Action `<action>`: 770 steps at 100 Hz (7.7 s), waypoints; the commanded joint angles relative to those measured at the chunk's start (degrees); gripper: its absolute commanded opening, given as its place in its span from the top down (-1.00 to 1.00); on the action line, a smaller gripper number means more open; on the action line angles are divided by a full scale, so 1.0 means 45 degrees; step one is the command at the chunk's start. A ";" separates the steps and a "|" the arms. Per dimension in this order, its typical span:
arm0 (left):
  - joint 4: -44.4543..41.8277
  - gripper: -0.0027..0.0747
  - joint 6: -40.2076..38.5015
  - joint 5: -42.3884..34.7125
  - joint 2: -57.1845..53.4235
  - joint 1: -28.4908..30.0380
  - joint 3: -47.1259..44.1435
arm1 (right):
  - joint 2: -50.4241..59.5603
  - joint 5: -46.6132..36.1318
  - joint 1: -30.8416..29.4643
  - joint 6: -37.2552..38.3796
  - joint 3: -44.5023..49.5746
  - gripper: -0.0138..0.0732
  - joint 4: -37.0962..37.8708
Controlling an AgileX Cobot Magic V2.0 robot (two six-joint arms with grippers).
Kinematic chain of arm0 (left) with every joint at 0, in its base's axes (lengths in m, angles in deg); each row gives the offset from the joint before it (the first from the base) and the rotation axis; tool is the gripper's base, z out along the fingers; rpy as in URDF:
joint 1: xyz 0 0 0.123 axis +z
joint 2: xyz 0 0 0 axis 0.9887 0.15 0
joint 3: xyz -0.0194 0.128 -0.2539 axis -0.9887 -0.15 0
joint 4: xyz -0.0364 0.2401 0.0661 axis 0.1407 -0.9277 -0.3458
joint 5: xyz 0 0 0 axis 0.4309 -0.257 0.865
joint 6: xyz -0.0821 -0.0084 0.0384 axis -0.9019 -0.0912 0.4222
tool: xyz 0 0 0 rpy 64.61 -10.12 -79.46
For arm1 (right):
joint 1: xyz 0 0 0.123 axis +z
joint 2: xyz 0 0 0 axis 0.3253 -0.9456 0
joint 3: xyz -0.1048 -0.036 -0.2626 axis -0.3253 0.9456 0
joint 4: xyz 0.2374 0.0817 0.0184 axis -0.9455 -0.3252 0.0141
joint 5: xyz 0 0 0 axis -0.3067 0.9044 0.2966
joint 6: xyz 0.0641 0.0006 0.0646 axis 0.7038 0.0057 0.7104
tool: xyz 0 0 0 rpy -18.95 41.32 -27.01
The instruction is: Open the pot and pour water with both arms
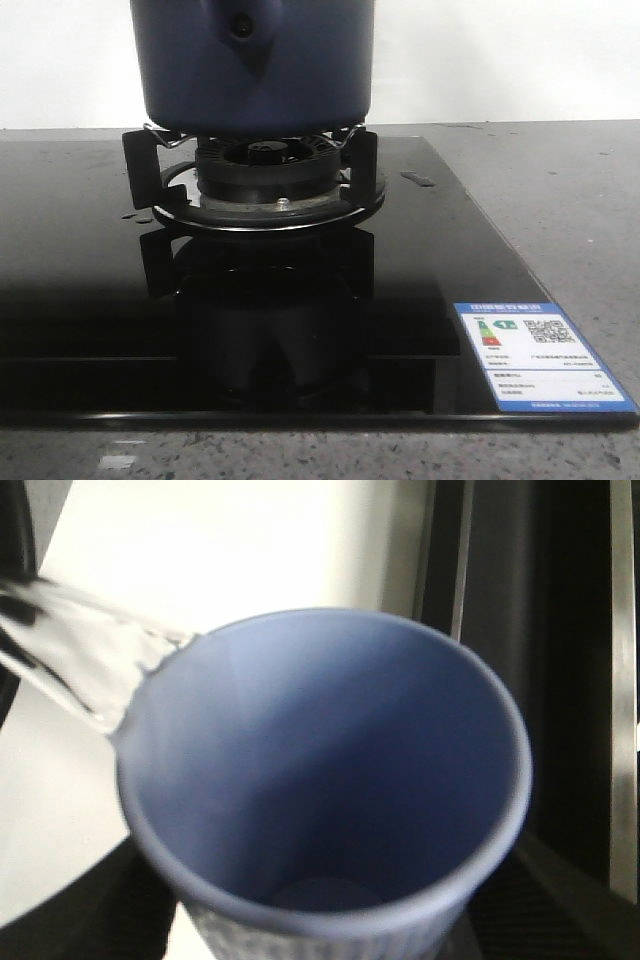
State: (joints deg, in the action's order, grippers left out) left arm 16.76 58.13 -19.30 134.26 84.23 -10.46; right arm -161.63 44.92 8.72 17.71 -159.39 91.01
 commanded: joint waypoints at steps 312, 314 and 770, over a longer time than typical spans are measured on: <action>0.1939 0.12 0.1352 -0.0726 0.3963 -0.2964 0.0344 | 0.7941 -0.4446 -0.6784 0.8001 1.1582 -0.59 -1.1766; 0.1939 0.12 0.1352 -0.0726 0.3963 -0.2964 0.0344 | 0.7857 -0.4446 -0.6784 0.8001 1.1583 -0.59 -1.1766; -0.0143 0.77 -0.0727 -0.7785 -0.5350 -0.3270 -0.5923 | 1.5731 0.2442 -0.4342 0.8467 1.1995 0.85 -1.3216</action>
State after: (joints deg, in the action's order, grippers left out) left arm 12.19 55.72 -46.42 117.09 69.87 -30.81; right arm -93.50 58.03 -13.07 55.85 -104.37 31.80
